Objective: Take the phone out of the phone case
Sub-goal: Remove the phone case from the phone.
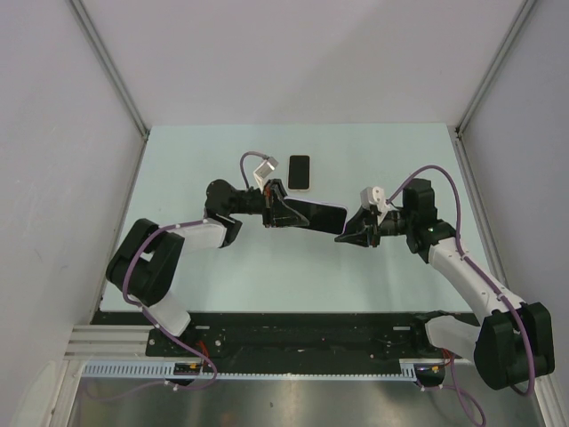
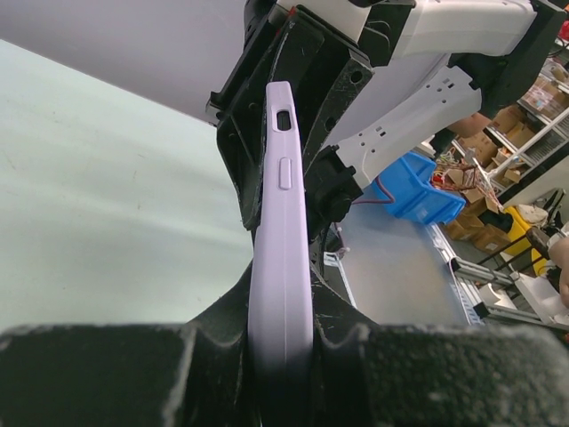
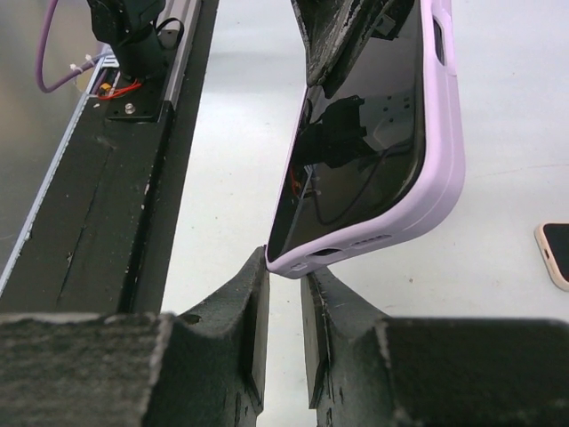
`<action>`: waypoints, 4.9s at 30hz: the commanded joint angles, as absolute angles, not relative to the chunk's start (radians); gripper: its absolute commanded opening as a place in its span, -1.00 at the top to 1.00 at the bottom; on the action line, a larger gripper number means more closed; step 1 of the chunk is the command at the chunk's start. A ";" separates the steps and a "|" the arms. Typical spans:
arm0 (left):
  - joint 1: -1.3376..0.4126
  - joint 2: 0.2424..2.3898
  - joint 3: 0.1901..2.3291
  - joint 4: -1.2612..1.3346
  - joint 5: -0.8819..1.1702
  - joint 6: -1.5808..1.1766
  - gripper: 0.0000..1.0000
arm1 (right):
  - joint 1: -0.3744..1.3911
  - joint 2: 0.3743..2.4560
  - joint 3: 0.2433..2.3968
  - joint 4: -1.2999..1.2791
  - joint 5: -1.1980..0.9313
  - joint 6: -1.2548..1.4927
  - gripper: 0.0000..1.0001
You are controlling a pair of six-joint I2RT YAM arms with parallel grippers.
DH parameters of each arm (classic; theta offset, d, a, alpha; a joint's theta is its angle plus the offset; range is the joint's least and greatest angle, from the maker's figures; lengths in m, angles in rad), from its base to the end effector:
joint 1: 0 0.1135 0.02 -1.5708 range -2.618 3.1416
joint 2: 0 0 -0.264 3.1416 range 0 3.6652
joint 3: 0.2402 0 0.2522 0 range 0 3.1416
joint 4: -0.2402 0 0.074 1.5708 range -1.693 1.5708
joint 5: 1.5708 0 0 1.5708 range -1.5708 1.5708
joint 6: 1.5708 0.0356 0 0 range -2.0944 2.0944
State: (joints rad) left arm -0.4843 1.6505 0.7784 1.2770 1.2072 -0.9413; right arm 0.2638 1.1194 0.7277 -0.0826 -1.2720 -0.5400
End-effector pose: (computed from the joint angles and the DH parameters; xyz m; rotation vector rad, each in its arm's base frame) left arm 0.2714 -0.1804 0.2618 0.9453 1.4454 -1.8066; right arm 0.2125 0.0926 0.2744 -1.3473 1.2433 1.0817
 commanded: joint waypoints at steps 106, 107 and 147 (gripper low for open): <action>-0.483 1.640 0.788 1.667 1.161 -0.939 0.99 | 0.121 1.115 0.733 0.529 -1.147 0.442 0.40; -0.483 1.638 0.788 1.667 1.161 -0.940 0.99 | 0.120 1.120 0.733 0.528 -1.146 0.436 0.39; -0.495 1.621 0.779 1.667 1.166 -0.913 0.99 | 0.089 1.103 0.733 0.569 -1.213 0.488 0.35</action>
